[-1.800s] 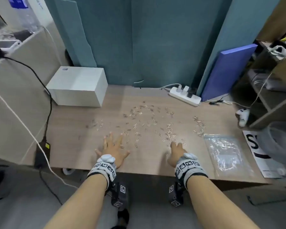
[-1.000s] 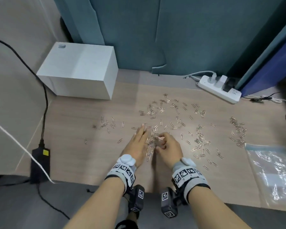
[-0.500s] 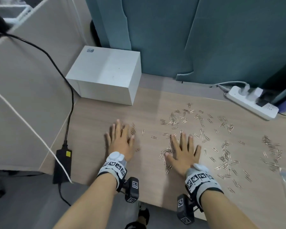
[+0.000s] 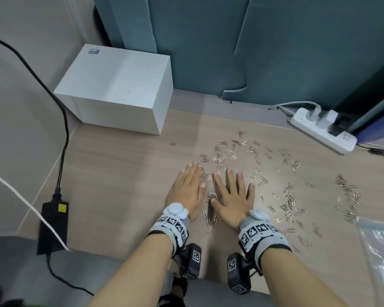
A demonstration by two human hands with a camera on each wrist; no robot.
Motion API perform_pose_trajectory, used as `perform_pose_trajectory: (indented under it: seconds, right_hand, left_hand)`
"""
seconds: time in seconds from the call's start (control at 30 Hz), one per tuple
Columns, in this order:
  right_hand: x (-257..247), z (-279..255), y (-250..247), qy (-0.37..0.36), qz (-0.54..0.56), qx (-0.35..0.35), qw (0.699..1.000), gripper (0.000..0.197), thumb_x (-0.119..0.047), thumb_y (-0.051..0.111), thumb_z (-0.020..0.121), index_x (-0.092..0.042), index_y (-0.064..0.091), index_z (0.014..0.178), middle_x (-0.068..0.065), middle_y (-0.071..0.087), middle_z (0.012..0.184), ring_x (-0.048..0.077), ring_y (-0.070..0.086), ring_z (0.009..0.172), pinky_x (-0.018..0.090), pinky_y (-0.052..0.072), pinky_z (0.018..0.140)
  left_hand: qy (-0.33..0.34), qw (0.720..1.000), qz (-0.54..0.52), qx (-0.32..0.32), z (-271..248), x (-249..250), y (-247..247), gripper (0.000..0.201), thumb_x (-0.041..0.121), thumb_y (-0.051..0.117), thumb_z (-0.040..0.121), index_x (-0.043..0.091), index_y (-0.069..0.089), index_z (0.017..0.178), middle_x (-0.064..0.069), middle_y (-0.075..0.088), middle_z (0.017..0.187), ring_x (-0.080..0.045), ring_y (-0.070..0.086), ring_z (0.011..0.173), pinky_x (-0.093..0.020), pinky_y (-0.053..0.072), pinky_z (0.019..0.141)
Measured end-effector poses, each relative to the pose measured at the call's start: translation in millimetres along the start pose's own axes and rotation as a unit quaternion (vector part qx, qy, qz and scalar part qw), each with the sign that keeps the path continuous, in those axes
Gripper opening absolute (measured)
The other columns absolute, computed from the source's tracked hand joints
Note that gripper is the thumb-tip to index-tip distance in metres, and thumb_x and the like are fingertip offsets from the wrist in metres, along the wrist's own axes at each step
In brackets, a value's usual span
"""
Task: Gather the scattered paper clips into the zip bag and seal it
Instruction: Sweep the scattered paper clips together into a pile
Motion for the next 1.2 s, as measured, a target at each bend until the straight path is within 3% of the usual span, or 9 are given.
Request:
perform_pose_trajectory:
  seconds: [0.1,0.17,0.23,0.37,0.5,0.67,0.77,1.0,1.2]
  right_hand:
    - [7,-2,-13,-0.009,0.074,0.04,0.996,0.079,-0.051,0.049,0.095,-0.057,-0.003,0.155,-0.015,-0.012,0.169,0.016,-0.015,0.156,0.053,-0.01,0.124]
    - [14,-5,-25,-0.012,0.125,0.093,0.988,0.078,-0.044,0.055,0.093,-0.054,0.011,0.156,-0.012,0.013,0.167,0.017,0.01,0.153,0.049,0.007,0.123]
    - [23,-8,-37,0.006,0.135,0.146,0.98,0.076,-0.042,0.056,0.092,-0.05,0.017,0.156,-0.007,0.022,0.162,0.02,0.02,0.149,0.049,0.016,0.12]
    - [51,-2,-41,0.096,0.068,0.169,0.979,0.074,-0.046,0.044,0.097,-0.05,0.002,0.158,-0.002,0.001,0.171,0.024,-0.002,0.158,0.055,-0.003,0.123]
    - [65,-4,-25,0.152,0.032,0.159,0.975,0.068,-0.048,0.031,0.101,-0.051,-0.008,0.157,0.002,-0.011,0.171,0.031,-0.013,0.157,0.061,-0.01,0.121]
    - [46,-3,-24,0.046,0.056,0.122,0.99,0.066,-0.042,0.027,0.103,-0.044,-0.007,0.159,-0.003,-0.018,0.169,0.017,-0.022,0.155,0.054,-0.01,0.125]
    - [44,4,-42,0.005,0.065,0.149,0.987,0.063,-0.039,0.03,0.104,-0.042,0.003,0.161,-0.006,-0.005,0.171,0.011,-0.014,0.156,0.05,0.0,0.128]
    - [87,46,-63,0.164,0.06,0.141,0.974,0.065,-0.047,0.026,0.102,-0.049,-0.009,0.157,-0.002,-0.015,0.17,0.023,-0.018,0.156,0.056,-0.015,0.122]
    - [72,47,-56,0.095,0.047,0.123,0.987,0.066,-0.047,0.021,0.102,-0.045,-0.013,0.158,0.0,-0.022,0.168,0.017,-0.027,0.153,0.052,-0.015,0.123]
  left_hand:
    - [0.067,0.998,-0.002,-0.01,-3,12,-1,0.053,0.036,0.023,0.108,0.026,0.02,0.16,0.007,0.006,0.17,-0.011,0.0,0.156,-0.043,0.014,0.126]
    - [0.017,0.998,0.056,0.009,-6,4,-12,0.052,0.04,0.024,0.108,0.036,0.017,0.159,0.01,0.0,0.17,-0.015,-0.003,0.156,-0.046,0.007,0.127]
    - [-0.045,0.992,0.117,0.013,-8,-10,-21,0.055,0.045,0.021,0.106,0.039,0.009,0.16,0.007,-0.006,0.17,-0.021,-0.006,0.157,-0.051,0.005,0.126]
    - [-0.096,0.99,0.1,-0.006,-2,-22,-13,0.063,0.049,0.017,0.103,0.033,-0.002,0.161,-0.002,-0.006,0.17,-0.023,-0.008,0.156,-0.051,0.003,0.126]
    - [-0.025,0.995,0.097,-0.016,3,12,8,0.068,0.046,0.015,0.102,0.018,-0.004,0.161,0.0,-0.004,0.17,-0.017,-0.009,0.156,-0.045,0.005,0.127]
    - [0.078,0.991,0.089,-0.066,16,48,24,0.064,0.045,0.011,0.106,0.018,-0.005,0.161,0.002,-0.008,0.17,-0.013,-0.012,0.155,-0.045,0.011,0.126]
    - [0.03,0.995,0.089,-0.026,40,31,-2,0.062,0.043,0.012,0.105,0.024,-0.002,0.162,0.005,-0.009,0.17,-0.014,-0.011,0.156,-0.049,0.007,0.126]
    - [-0.14,0.982,0.123,0.017,99,-44,-32,0.072,0.047,0.016,0.099,0.012,0.005,0.161,-0.01,0.005,0.169,-0.027,0.005,0.156,-0.05,0.009,0.126]
    - [0.034,0.993,0.101,-0.05,109,13,-6,0.069,0.047,0.015,0.104,0.013,-0.004,0.161,-0.005,-0.005,0.17,-0.018,-0.01,0.156,-0.043,0.005,0.127]
Point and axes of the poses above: each hand's wrist, its own z-axis towards the middle knuckle, its own y-axis out of the palm, x = y × z, the point moved 3 cm from there along z, towards the middle knuckle
